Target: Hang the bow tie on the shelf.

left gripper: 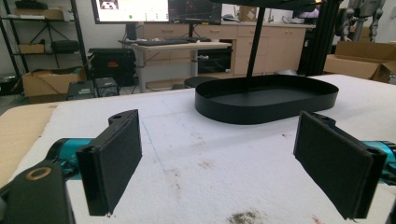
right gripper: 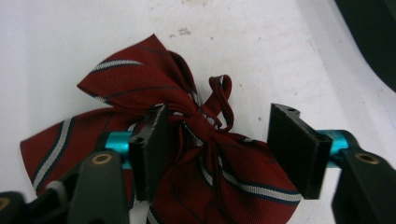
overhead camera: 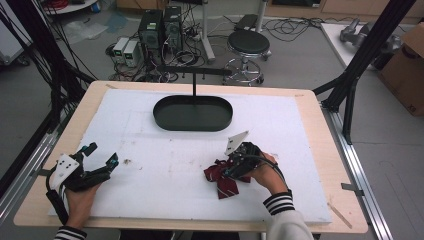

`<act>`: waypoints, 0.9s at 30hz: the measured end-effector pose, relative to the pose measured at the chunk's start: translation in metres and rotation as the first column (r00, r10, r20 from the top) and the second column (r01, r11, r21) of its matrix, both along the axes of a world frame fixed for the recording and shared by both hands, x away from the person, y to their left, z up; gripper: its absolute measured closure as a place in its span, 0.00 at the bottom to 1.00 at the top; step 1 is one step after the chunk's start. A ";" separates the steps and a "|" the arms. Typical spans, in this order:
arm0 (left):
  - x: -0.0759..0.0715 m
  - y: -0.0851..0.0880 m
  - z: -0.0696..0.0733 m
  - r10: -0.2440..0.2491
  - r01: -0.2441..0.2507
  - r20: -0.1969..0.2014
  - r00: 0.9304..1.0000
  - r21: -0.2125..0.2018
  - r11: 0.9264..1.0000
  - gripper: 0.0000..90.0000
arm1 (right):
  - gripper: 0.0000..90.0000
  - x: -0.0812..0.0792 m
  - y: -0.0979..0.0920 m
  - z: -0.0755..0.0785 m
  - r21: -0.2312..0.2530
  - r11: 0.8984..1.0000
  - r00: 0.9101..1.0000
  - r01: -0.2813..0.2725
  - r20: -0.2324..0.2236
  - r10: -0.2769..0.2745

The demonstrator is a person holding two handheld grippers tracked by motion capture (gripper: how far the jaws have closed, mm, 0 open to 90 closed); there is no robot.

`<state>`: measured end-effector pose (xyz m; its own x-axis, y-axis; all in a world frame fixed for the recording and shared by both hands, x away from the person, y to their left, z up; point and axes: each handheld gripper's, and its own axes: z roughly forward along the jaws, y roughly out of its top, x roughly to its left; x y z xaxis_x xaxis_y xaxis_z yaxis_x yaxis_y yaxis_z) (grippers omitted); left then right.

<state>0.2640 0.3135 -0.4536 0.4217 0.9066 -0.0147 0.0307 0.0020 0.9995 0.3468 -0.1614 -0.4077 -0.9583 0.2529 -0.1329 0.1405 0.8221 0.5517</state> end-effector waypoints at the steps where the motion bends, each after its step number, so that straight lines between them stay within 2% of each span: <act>1: 0.000 0.000 0.000 0.001 -0.001 0.000 1.000 0.000 1.000 0.17 | 0.46 0.000 0.000 0.000 -0.004 1.000 1.000 -0.002 -0.003 0.002; 5: 0.000 0.000 0.000 0.000 0.000 0.000 1.000 -0.001 1.000 0.17 | 0.49 0.000 0.001 -0.001 -0.018 1.000 1.000 -0.016 -0.002 0.016; 14: 0.000 0.000 0.000 0.001 -0.001 0.000 1.000 -0.003 1.000 0.17 | 0.57 0.001 0.002 -0.004 -0.041 0.998 0.999 -0.037 -0.033 0.036; 19: 0.000 0.000 0.000 0.001 -0.001 0.001 1.000 -0.002 1.000 0.17 | 0.59 0.002 0.001 -0.005 -0.032 0.999 0.998 -0.032 -0.050 0.030; 27: 0.000 0.000 0.000 0.002 -0.002 0.001 1.000 -0.003 1.000 0.17 | 0.57 0.003 -0.002 -0.003 -0.013 1.000 0.999 -0.017 -0.046 0.016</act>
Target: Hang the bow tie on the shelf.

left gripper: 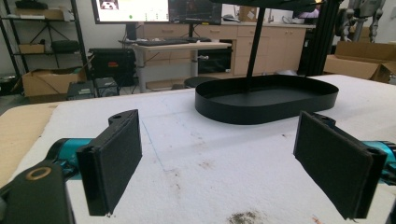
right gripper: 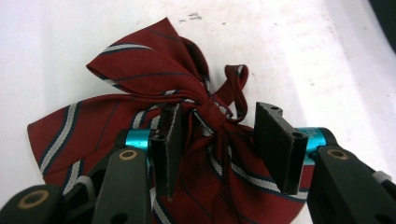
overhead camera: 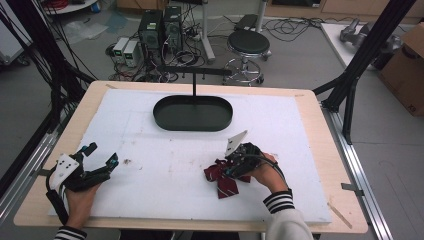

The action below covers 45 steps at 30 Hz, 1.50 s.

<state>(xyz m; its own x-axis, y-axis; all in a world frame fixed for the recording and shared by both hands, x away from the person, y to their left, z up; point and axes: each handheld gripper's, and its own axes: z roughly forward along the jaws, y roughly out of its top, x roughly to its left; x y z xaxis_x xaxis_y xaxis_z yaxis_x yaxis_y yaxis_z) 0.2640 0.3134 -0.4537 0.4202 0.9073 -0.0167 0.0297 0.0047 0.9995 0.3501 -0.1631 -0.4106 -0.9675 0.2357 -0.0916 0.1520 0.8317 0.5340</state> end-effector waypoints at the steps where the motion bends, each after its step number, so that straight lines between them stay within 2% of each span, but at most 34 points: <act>1: 0.000 0.000 0.000 -0.001 0.001 0.000 1.000 0.001 1.000 0.17 | 0.57 0.000 0.000 0.000 0.001 1.000 1.000 0.003 0.002 -0.003; 4: 0.000 0.000 0.000 -0.001 0.001 0.000 1.000 0.002 1.000 0.17 | 0.58 0.001 0.000 -0.001 -0.011 1.000 1.000 -0.005 0.005 0.005; 13: 0.000 0.000 0.000 0.000 0.000 0.001 1.000 0.001 1.000 0.17 | 0.63 0.002 0.006 -0.007 -0.060 0.998 0.999 0.004 -0.038 -0.006; 16: 0.000 0.000 0.000 0.001 -0.001 0.003 1.000 -0.002 1.000 0.17 | 0.63 0.003 0.007 -0.008 -0.061 0.998 0.999 0.004 -0.047 -0.007; 23: 0.000 0.000 0.000 0.001 -0.001 0.001 1.000 -0.001 1.000 0.17 | 0.76 0.002 0.007 -0.008 -0.065 0.998 0.997 0.008 -0.074 -0.013; 30: 0.000 0.000 0.000 0.001 -0.001 0.002 1.000 -0.002 1.000 0.17 | 0.82 0.000 0.009 -0.007 -0.078 0.997 0.998 0.008 -0.062 -0.013; 36: 0.000 0.000 0.000 0.002 -0.002 0.001 1.000 -0.002 1.000 0.17 | 0.82 -0.002 0.006 -0.004 -0.042 0.999 0.999 0.012 -0.040 -0.014; 42: 0.000 0.000 0.000 0.001 -0.001 0.001 1.000 0.002 1.000 0.17 | 0.82 -0.005 0.003 0.007 0.021 0.999 0.999 0.031 0.039 -0.032; 45: 0.000 0.000 0.000 0.002 -0.002 0.001 1.000 0.001 1.000 0.17 | 0.82 -0.007 0.001 0.014 0.075 0.996 0.997 0.045 0.065 -0.050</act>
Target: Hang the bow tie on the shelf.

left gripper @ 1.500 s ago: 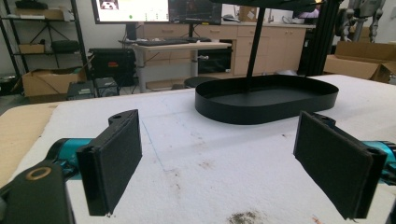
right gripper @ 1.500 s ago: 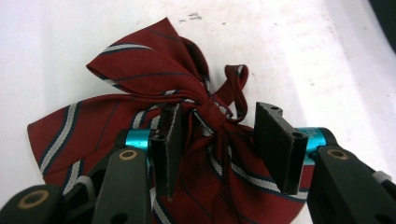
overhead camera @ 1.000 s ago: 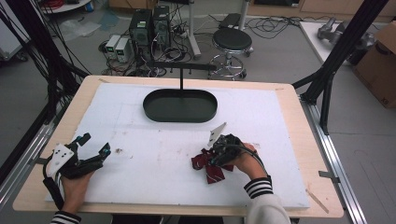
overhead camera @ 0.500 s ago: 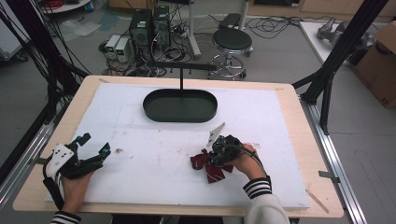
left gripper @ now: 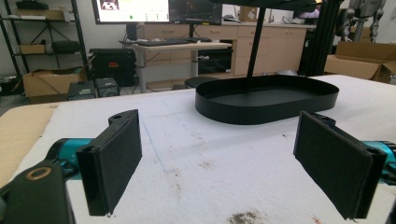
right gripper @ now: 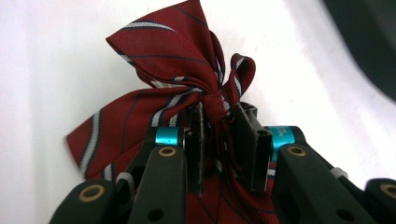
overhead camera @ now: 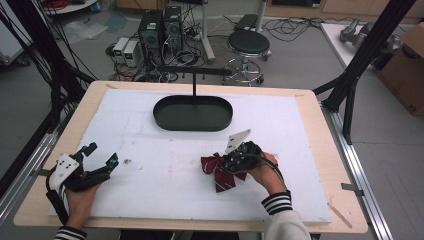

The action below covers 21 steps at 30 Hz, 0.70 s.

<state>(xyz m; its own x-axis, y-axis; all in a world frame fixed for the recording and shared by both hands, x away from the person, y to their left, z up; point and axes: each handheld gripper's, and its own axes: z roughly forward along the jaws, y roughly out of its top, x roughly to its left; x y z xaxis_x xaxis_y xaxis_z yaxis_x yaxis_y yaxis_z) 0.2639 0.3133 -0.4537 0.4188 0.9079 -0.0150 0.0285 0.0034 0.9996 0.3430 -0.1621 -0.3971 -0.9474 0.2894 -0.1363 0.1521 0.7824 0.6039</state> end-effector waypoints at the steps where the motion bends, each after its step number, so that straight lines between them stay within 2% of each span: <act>1: 0.000 0.000 0.000 0.000 0.000 0.000 1.000 0.001 1.000 0.17 | 0.82 0.000 -0.001 0.002 0.007 1.000 1.000 0.001 0.021 -0.001; 4: 0.000 0.000 0.000 0.000 0.000 0.000 1.000 0.001 1.000 0.17 | 0.82 -0.003 -0.003 0.008 0.034 0.999 0.998 0.014 0.067 -0.016; 8: 0.000 0.000 0.000 0.001 -0.001 0.001 1.000 0.002 1.000 0.17 | 0.82 -0.004 -0.005 0.014 0.074 0.997 0.994 0.030 0.107 -0.037; 11: 0.000 0.000 0.000 0.000 0.000 0.000 1.000 0.006 1.000 0.17 | 0.82 -0.005 -0.006 0.019 0.097 0.995 0.988 0.039 0.144 -0.052; 17: 0.000 0.000 0.000 0.001 -0.001 0.002 1.000 0.003 1.000 0.17 | 0.82 -0.006 -0.008 0.025 0.139 0.989 0.979 0.051 0.187 -0.077; 21: 0.000 0.000 0.000 0.001 -0.001 0.001 1.000 0.003 1.000 0.17 | 0.82 -0.006 -0.009 0.031 0.159 0.986 0.976 0.055 0.199 -0.086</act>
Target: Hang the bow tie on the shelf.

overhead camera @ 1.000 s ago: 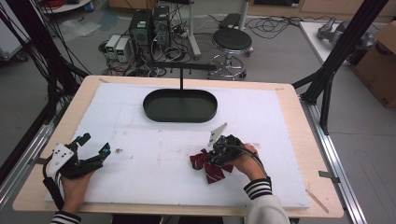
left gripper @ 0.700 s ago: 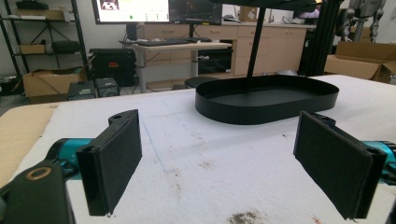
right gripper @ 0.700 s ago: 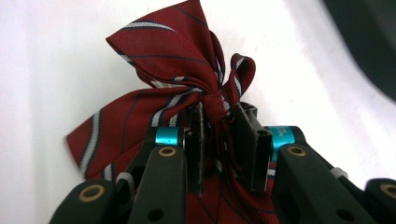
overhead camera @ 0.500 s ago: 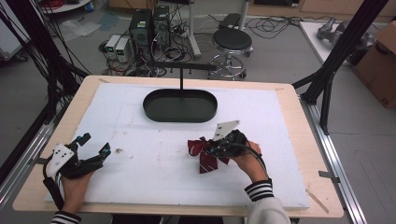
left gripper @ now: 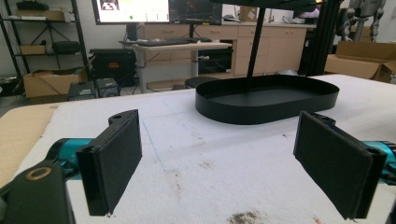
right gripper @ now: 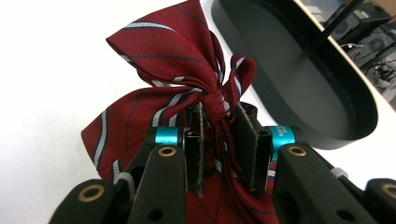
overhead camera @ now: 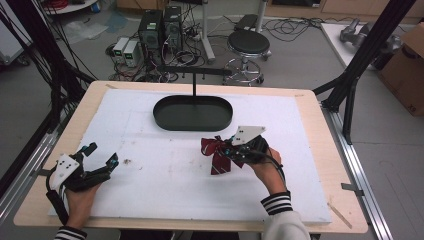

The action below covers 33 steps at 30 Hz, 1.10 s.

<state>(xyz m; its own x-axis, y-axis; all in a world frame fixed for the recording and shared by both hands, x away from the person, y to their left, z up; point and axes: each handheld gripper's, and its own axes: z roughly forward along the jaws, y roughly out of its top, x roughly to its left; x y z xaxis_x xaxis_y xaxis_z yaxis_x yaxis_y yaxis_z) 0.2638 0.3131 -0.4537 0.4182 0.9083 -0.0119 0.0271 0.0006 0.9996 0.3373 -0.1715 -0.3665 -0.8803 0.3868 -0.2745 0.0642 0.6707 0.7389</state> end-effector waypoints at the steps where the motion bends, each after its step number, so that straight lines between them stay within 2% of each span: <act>1: 0.000 0.000 0.000 0.000 0.000 0.000 1.000 0.002 1.000 0.17 | 0.82 0.000 0.000 0.002 0.007 1.000 1.000 0.010 0.009 -0.010; 3: 0.000 0.000 0.000 0.000 0.000 -0.001 1.000 0.002 1.000 0.17 | 0.82 0.000 0.000 0.006 0.018 1.000 1.000 0.015 0.025 -0.016; 6: 0.000 0.000 0.000 0.000 0.000 0.000 1.000 0.002 1.000 0.17 | 0.82 0.000 0.002 0.015 0.044 0.998 0.996 0.043 0.079 -0.046; 9: 0.000 0.000 0.000 0.000 0.000 0.000 1.000 0.002 1.000 0.17 | 0.82 0.002 0.004 0.026 0.080 0.994 0.988 0.072 0.132 -0.082; 16: 0.000 0.000 0.000 0.000 0.000 0.000 1.000 -0.002 1.000 0.17 | 0.82 0.012 0.007 0.048 0.141 0.981 0.967 0.133 0.199 -0.160; 22: 0.000 0.000 0.000 0.000 0.000 -0.001 1.000 -0.006 1.000 0.17 | 0.82 0.023 0.008 0.059 0.167 0.972 0.956 0.164 0.215 -0.199; 27: 0.000 0.000 0.000 0.000 0.000 0.001 1.000 -0.005 1.000 0.17 | 0.82 0.032 0.011 0.067 0.174 0.968 0.950 0.179 0.226 -0.216; 31: 0.000 0.000 0.000 0.001 -0.001 0.001 1.000 -0.005 1.000 0.17 | 0.82 0.038 0.011 0.071 0.164 0.966 0.941 0.199 0.244 -0.235; 33: 0.000 0.000 0.000 0.000 0.000 0.001 1.000 -0.004 1.000 0.17 | 0.82 0.042 0.010 0.072 0.166 0.964 0.940 0.205 0.241 -0.241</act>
<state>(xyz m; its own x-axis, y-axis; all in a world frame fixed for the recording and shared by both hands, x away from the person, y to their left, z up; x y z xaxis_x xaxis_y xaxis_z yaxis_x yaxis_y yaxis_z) 0.2637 0.3134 -0.4539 0.4180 0.9083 -0.0146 0.0256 0.0043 0.9997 0.3789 -0.1613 -0.2940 -0.6735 0.6150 -0.4101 -0.0033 0.5523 0.8336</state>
